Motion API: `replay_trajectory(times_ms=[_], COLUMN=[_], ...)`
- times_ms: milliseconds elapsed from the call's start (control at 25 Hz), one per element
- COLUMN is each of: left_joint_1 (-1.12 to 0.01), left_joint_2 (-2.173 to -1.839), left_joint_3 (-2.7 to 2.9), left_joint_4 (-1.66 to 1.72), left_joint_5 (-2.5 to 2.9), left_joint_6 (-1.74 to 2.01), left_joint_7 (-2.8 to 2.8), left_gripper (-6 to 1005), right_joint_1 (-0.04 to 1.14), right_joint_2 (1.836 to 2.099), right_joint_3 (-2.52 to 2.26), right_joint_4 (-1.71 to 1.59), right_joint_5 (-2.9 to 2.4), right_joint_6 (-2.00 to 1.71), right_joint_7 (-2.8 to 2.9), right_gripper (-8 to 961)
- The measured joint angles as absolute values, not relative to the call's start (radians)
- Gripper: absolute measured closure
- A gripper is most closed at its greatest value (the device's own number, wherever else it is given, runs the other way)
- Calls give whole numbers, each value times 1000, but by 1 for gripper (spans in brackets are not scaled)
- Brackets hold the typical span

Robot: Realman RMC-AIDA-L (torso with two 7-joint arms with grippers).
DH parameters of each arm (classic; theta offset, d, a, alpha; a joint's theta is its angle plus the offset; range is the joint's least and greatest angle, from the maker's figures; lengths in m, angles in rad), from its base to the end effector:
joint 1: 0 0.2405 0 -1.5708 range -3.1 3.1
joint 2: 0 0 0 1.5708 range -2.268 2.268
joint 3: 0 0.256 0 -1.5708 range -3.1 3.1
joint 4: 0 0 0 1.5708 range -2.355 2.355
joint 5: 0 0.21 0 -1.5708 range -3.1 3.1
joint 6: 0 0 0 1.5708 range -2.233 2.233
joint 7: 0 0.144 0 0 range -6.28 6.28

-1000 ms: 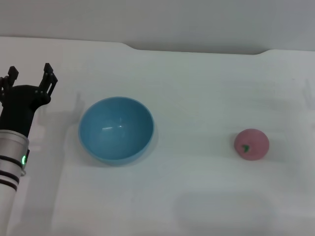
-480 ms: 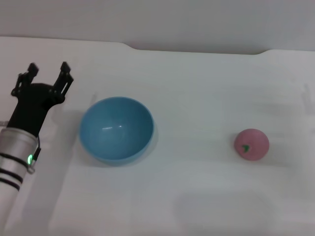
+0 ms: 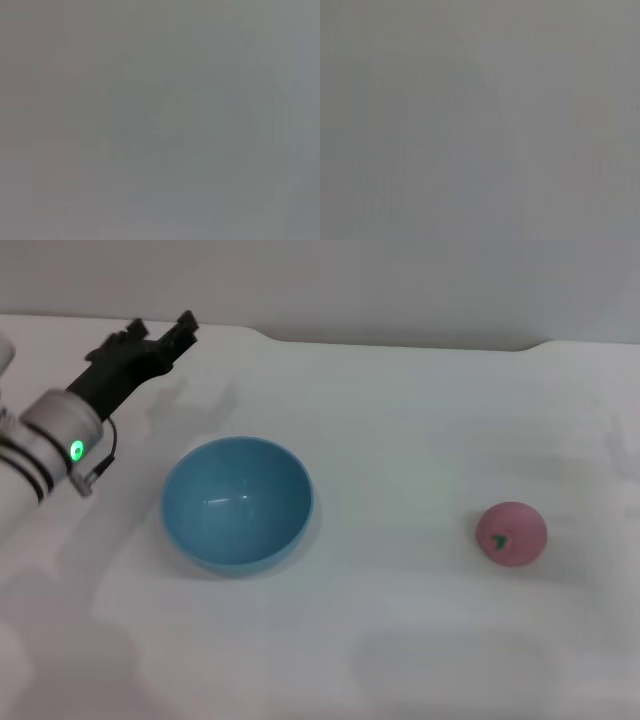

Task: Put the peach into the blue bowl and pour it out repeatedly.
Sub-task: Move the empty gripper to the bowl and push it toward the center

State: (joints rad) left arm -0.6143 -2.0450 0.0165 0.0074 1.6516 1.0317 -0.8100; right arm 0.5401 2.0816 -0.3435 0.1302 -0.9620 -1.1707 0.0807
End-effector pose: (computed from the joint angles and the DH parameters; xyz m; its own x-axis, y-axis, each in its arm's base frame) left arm -0.3180 0.3748 -0.0149 0.4229 0.2188 0.8793 0.8939 -0.2597 -0.3653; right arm 0.3373 0.3376 -0.0170 0.7337 -0.0182 -0.6793 -0.6789 -0.0606 -0.7317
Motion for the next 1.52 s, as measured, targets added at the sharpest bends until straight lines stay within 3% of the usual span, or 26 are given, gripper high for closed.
replay_trajectory(times_ms=[280,480,600,800,1000,1120,1520], left_joint_1=[-687,-641,-567,-543,-527,-510,-468], left_joint_2=[-2054,-2047,-2028,-1996,-2015,-2052,-2056], left_joint_3=[287,705,905,967,967,976,1027], left_joint_4=[286,611,897,1146,1293,1408,1415], left_joint_5=[1744,1861,2007,2246,2443,2568,2508], left_joint_6=[920,914,990,1244,1408,1526,1615], left_joint_7=[-1311,-1790,-2114,-2472,-2596,-2633,-2679], left_gripper=[198,199,199,199,198,198,199], right_joint_1=[526,525,525,526,530,533,546], right_joint_2=[2082,2082,2081,2082,2081,2080,2079], right_joint_3=[-344,-344,-344,-344,-343,-342,-344], right_joint_4=[132,132,132,128,126,124,121], right_joint_5=[-962,-962,-962,-962,-962,-962,-962], right_joint_6=[-1173,-1177,-1177,-1178,-1179,-1179,-1172], right_joint_7=[83,84,84,84,84,84,79], right_gripper=[274,274,274,275,275,275,275])
